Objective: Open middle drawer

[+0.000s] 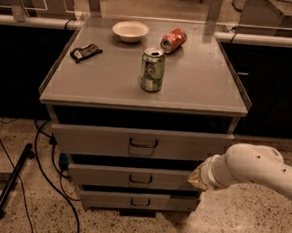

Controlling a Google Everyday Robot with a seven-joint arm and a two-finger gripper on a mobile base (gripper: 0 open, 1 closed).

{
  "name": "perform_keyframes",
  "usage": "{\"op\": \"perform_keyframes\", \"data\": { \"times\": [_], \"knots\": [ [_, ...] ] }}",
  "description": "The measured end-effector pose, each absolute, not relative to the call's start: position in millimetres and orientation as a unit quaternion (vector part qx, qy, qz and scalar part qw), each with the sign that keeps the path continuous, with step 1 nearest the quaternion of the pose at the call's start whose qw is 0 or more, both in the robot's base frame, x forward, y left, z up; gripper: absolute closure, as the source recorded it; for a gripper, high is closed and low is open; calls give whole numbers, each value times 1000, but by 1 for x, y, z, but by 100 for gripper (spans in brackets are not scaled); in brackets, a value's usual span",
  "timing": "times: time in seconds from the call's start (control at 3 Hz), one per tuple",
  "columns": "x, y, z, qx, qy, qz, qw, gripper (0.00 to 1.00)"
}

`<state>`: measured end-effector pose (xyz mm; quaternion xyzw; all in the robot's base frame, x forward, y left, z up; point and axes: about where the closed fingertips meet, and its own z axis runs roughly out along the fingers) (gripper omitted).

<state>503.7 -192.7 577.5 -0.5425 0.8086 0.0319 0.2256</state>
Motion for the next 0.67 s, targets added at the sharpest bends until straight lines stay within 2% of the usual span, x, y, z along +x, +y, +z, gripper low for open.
{"op": "perform_keyframes", "data": {
  "times": [0.33,0.67],
  "knots": [
    [507,-190,549,-530,818,64,216,100],
    [507,-190,549,-530,818,64,216,100]
  ]
}}
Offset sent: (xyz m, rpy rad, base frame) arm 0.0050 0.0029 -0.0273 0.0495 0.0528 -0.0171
